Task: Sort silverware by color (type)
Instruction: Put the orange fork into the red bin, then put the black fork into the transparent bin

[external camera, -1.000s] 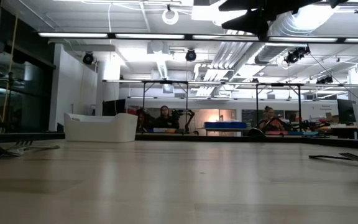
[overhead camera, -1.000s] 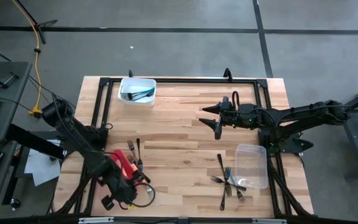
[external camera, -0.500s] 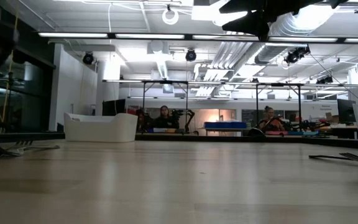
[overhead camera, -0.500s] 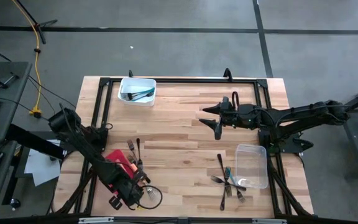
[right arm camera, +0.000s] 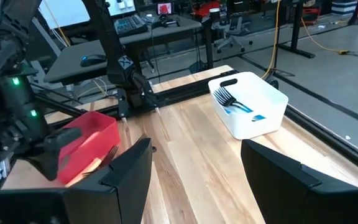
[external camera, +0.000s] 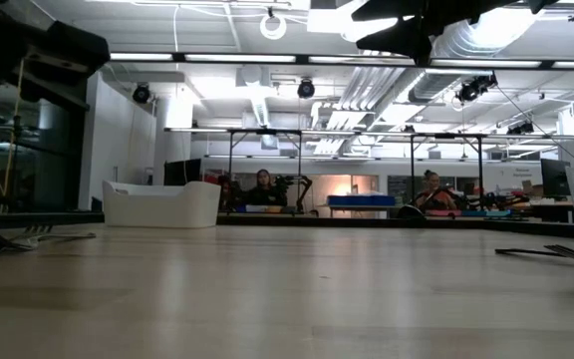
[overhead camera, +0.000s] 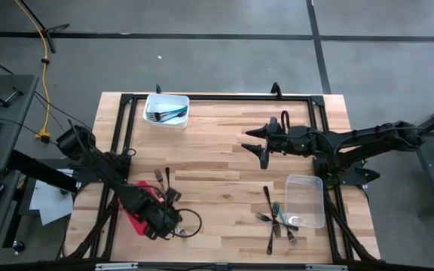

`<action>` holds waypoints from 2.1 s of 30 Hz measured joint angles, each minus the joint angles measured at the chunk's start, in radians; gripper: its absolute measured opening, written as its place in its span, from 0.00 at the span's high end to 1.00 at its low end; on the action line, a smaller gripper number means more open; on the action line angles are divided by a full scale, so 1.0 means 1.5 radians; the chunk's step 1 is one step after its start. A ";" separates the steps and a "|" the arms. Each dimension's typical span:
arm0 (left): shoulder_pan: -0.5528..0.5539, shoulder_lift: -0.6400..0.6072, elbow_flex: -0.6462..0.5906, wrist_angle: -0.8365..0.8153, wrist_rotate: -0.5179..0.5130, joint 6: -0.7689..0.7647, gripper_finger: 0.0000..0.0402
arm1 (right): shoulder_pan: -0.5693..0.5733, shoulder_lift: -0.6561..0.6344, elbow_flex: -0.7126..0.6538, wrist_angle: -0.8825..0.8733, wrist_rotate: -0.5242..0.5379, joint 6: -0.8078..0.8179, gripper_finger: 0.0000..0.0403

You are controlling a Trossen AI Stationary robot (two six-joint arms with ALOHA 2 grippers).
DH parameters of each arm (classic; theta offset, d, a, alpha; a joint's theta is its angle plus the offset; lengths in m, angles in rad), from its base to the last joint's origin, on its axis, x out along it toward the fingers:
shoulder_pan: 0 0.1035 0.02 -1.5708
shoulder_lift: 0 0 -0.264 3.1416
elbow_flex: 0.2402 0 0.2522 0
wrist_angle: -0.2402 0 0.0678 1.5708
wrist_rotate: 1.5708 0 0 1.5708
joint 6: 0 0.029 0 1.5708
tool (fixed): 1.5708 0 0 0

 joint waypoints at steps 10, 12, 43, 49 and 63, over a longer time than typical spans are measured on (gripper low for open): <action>-0.006 -0.088 -0.001 -0.039 0.029 -0.069 1.00 | 0.000 0.000 0.000 0.000 0.000 0.000 0.42; -0.006 -0.121 -0.001 -0.039 0.017 -0.076 1.00 | 0.000 0.000 0.000 0.000 0.000 0.000 0.42; 0.327 -0.390 -0.237 0.692 -0.041 -0.041 1.00 | 0.001 0.000 0.000 0.007 -0.087 0.088 0.42; 0.341 -0.389 -0.290 0.796 -0.044 -0.041 1.00 | 0.001 0.000 0.000 0.032 -0.106 0.088 0.42; 0.343 -0.389 -0.302 0.822 -0.044 -0.058 1.00 | 0.001 0.000 0.019 0.009 -0.107 0.229 0.42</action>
